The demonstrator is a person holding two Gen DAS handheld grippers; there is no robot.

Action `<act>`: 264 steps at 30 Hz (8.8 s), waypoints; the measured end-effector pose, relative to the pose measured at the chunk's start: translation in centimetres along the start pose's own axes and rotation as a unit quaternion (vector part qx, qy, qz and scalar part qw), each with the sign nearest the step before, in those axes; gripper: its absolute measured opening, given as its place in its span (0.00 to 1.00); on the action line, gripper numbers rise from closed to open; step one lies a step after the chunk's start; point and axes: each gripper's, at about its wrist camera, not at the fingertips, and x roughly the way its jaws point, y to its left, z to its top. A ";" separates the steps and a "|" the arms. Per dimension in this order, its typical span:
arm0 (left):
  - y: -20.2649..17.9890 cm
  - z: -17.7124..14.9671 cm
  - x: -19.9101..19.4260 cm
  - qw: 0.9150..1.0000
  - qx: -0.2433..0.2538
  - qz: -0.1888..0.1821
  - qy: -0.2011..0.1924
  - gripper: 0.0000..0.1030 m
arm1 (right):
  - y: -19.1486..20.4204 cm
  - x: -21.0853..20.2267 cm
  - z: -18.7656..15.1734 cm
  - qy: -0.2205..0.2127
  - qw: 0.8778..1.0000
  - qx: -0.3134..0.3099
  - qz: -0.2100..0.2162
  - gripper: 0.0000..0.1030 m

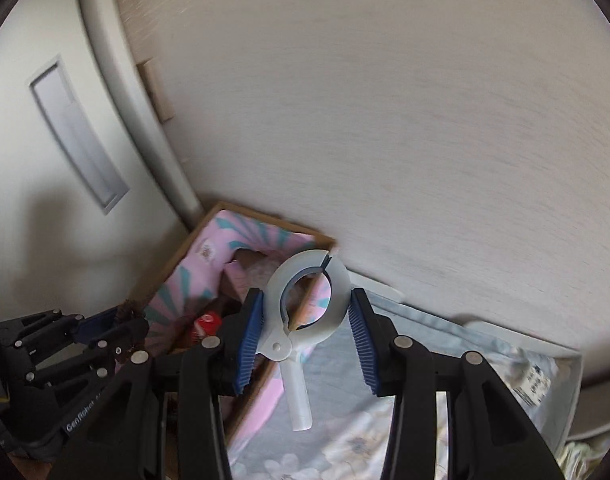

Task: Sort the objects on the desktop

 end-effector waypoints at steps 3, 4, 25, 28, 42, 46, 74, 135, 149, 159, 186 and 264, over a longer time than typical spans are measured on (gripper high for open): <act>1.3 -0.9 0.5 1.000 -0.008 0.006 0.009 0.14 | 2.0 2.2 0.2 0.018 1.000 -0.014 0.018 0.39; 1.6 -1.3 0.8 1.000 -0.010 0.006 0.015 0.14 | 2.5 2.9 0.2 0.023 0.999 -0.017 0.023 0.39; 1.3 -1.8 1.8 0.999 -0.014 -0.040 0.021 0.97 | 3.1 6.5 -0.6 0.052 0.996 -0.015 0.074 0.63; 1.0 -1.9 2.1 1.000 0.002 -0.020 0.025 0.97 | 2.3 6.1 -0.6 0.048 0.996 0.000 0.076 0.63; -1.9 -1.6 0.2 0.999 0.033 -0.042 0.012 0.97 | -2.6 1.9 -3.2 0.031 0.997 0.044 0.046 0.63; -4.4 -1.8 0.3 0.997 0.045 -0.058 0.020 0.97 | -6.2 -0.2 -5.4 0.026 0.997 0.074 0.023 0.63; -32.3 -5.5 7.6 0.962 0.258 -0.093 -0.013 0.97 | -30.4 -3.9 -17.2 0.093 0.949 0.281 -0.110 0.63; -34.4 -4.0 7.1 0.960 0.211 -0.174 -0.061 0.39 | -30.0 -8.7 -24.8 0.062 0.927 0.333 -0.160 0.58; -22.0 -0.5 -3.2 0.970 0.173 -0.138 -0.105 0.39 | -21.7 -9.5 -11.0 0.016 0.962 0.255 -0.101 0.59; -8.4 -0.6 -4.8 0.990 0.104 -0.046 -0.077 0.39 | -8.6 -6.1 -3.8 -0.002 0.993 0.114 -0.016 0.59; 1.4 -4.0 2.6 0.999 -0.009 -0.022 0.041 1.00 | 4.7 6.1 -0.6 0.106 0.993 0.006 0.052 0.64; -10.2 -2.3 -15.0 0.990 0.110 -0.055 -0.063 1.00 | -8.9 -20.3 -11.8 -0.022 0.955 0.188 -0.226 0.64</act>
